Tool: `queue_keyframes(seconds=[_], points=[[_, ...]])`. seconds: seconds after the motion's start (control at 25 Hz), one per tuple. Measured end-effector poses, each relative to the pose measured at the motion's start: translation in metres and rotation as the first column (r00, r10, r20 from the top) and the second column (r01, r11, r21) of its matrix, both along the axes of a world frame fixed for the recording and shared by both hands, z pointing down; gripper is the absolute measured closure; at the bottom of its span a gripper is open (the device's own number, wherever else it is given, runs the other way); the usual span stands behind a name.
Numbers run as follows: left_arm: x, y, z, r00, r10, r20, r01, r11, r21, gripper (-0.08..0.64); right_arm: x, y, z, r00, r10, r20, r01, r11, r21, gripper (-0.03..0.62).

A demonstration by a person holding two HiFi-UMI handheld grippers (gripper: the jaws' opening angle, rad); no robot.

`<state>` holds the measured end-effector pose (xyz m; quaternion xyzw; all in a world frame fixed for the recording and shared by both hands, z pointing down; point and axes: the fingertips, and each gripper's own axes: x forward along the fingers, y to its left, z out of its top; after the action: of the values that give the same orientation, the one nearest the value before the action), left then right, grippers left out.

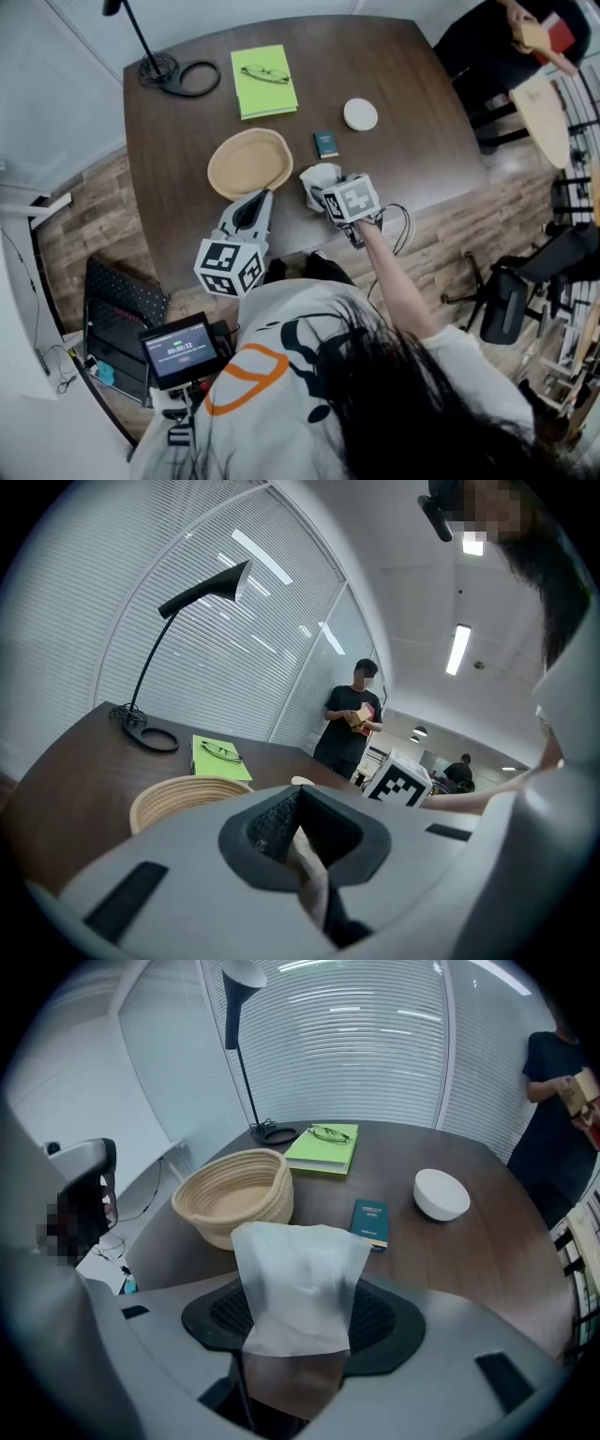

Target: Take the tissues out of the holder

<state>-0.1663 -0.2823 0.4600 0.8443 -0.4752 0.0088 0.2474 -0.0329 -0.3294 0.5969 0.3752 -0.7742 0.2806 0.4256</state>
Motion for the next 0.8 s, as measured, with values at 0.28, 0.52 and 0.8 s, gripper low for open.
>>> queue_keyframes(seconds=[0.28,0.52,0.8], points=[[-0.009,0.0,0.005,1.0,-0.029,0.007,0.03,0.999,-0.015,0.561,0.001,-0.012,0.035,0.995,-0.04,-0.091,0.039,0.999,-0.013,0.328],[-0.013,0.001,0.008,0.999,-0.046,0.008,0.046,0.999,-0.021,0.561,0.001,-0.019,0.043,0.996,-0.006,-0.093,0.005,1.0,-0.01,0.321],[-0.017,0.003,0.009,0.999,-0.049,0.01,0.049,0.999,-0.023,0.561,0.002,-0.022,0.045,0.996,0.085,-0.04,-0.084,0.996,0.013,0.221]])
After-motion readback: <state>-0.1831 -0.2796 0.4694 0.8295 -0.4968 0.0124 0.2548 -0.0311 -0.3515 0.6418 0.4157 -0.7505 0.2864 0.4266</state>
